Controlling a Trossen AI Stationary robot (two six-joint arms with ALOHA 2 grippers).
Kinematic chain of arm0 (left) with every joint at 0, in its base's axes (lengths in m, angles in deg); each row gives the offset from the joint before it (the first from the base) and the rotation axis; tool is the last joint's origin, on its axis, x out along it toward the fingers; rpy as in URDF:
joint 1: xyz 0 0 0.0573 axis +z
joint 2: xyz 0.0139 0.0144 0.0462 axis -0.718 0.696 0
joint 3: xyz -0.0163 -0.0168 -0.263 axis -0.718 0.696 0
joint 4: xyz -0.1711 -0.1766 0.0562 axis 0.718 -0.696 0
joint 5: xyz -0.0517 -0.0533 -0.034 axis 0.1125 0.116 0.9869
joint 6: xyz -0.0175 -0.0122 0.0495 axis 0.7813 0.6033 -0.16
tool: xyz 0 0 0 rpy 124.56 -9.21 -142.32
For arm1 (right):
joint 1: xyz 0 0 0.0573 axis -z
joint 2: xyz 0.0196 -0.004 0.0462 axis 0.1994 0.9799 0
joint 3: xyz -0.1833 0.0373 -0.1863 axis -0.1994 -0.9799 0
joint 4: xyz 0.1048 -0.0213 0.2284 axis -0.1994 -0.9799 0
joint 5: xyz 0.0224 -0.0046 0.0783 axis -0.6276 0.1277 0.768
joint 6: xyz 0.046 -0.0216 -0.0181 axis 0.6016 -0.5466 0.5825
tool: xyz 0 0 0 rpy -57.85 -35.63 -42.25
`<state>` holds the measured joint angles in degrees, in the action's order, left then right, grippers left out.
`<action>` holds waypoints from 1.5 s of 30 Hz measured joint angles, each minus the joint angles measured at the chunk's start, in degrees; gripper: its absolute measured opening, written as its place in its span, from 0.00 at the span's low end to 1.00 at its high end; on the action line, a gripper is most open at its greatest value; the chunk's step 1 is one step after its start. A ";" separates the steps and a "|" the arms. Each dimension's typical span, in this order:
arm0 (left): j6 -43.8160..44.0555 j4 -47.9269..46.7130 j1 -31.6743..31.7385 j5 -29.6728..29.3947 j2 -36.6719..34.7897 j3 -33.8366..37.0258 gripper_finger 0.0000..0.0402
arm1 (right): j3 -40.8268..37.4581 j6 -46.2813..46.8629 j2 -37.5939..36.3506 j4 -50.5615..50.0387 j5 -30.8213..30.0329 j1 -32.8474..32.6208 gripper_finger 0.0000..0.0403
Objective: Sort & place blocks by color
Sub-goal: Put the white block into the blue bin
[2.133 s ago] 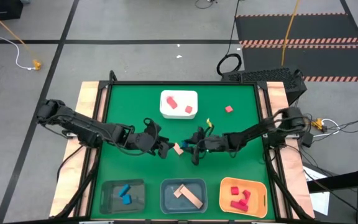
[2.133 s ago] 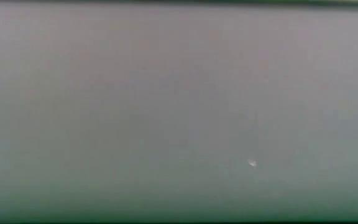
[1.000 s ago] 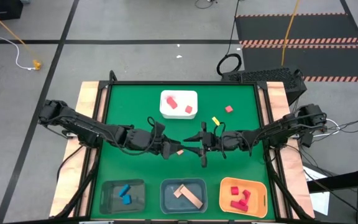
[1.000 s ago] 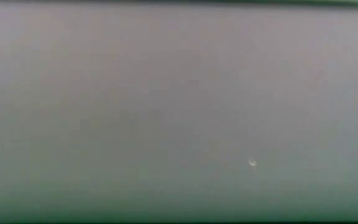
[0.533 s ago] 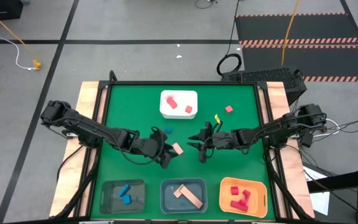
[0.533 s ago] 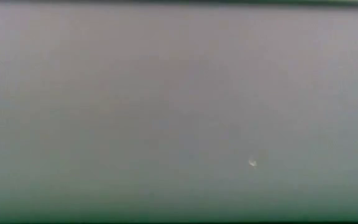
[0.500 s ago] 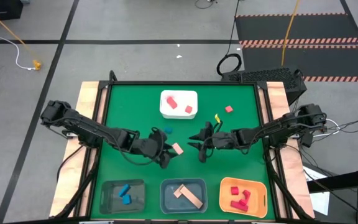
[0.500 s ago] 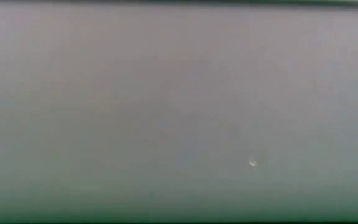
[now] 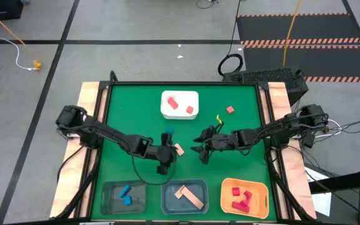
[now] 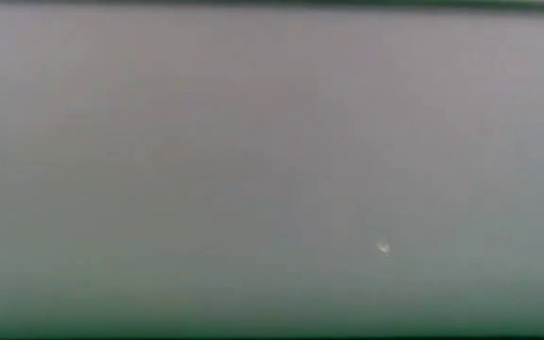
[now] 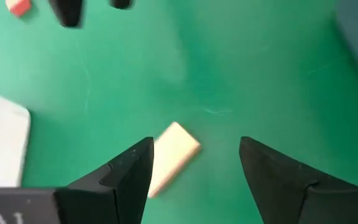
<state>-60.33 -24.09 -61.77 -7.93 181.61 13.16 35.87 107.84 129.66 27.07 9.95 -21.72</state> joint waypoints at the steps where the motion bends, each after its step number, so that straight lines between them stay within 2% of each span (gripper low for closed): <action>1: -2.03 0.13 0.47 -0.02 0.45 -0.06 0.59 | 0.00 1.11 0.00 -1.04 1.08 0.00 0.49; 7: -14.49 0.06 4.43 0.22 0.43 -0.06 0.59 | 0.00 4.55 0.00 -7.73 4.47 -0.02 0.50; 9: -17.45 0.65 6.34 2.69 0.47 -0.05 0.60 | 0.00 4.26 0.00 -9.52 4.45 -0.02 0.50; 12: -18.90 1.51 9.21 8.09 0.94 -0.06 0.59 | 0.00 4.12 0.00 -10.92 4.45 0.07 0.50; 15: -19.50 0.82 11.00 9.54 1.44 0.05 0.59 | 0.00 3.69 0.00 -11.78 4.44 0.11 0.50; 19: -23.90 1.77 12.21 14.27 2.63 -0.10 0.59 | 0.00 2.39 0.00 -11.78 4.39 0.59 0.50; 25: -26.59 3.61 12.15 15.10 6.10 -0.01 0.59 | 0.00 1.12 0.00 -12.12 4.41 2.27 0.50; 33: -25.90 6.04 13.03 15.52 10.49 -0.17 0.59 | 0.00 0.86 0.00 -12.71 4.41 2.78 0.50; 39: -23.12 5.79 13.11 15.35 10.48 -0.19 0.59 | 0.00 0.96 -0.02 -13.47 5.87 2.75 0.50; 42: -18.97 5.63 13.11 15.39 10.38 -0.11 0.53 | 0.00 0.96 -0.02 -13.76 5.87 2.75 0.50; 45: -13.42 5.27 13.09 16.03 10.38 -0.07 0.43 | 0.00 0.87 -0.02 -13.75 5.87 2.75 0.50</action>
<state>-73.75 -18.82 -48.68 8.10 191.99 13.10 35.87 108.71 129.63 13.32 15.83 -18.97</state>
